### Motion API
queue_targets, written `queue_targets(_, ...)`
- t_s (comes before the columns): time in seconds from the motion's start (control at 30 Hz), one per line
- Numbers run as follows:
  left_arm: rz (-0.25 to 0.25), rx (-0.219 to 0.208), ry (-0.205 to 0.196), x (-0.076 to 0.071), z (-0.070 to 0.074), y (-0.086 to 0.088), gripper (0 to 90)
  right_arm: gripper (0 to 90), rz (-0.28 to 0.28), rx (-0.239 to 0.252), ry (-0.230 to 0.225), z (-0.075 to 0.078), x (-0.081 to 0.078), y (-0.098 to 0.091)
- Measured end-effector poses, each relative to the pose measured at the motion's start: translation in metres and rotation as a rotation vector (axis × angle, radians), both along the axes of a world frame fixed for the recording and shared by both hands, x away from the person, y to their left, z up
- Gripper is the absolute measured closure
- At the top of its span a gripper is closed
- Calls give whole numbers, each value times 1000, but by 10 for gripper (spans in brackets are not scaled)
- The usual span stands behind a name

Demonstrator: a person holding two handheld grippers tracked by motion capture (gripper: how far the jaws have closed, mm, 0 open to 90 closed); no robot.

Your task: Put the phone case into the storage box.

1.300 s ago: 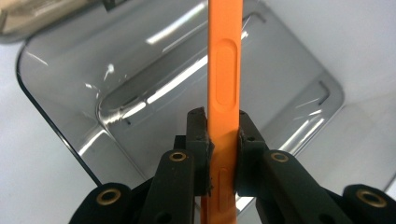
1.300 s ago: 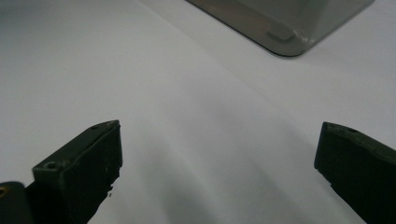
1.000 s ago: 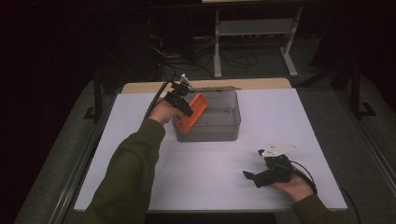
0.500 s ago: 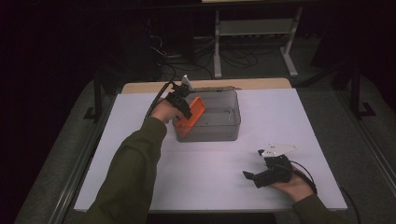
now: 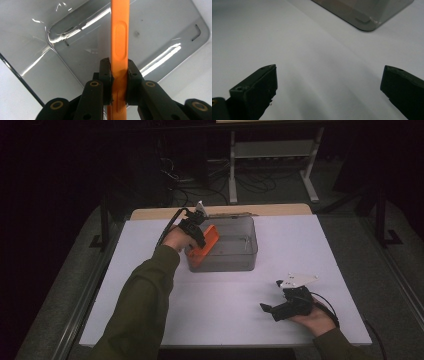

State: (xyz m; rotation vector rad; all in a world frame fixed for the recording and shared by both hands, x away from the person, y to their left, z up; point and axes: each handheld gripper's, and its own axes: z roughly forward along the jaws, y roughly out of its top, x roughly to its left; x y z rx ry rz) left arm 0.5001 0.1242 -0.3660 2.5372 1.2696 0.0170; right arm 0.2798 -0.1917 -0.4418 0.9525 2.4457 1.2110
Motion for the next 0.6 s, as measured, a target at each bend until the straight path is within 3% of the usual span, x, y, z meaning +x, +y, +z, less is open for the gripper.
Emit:
queue_targets(0.37,-5,11,-4,0,0,-2,741,6,0,-2,-1,0,0,0)
queue_targets(0.6,-14,18,-19,10,8,-10,694,5,-1,3,3,1,-1,0)
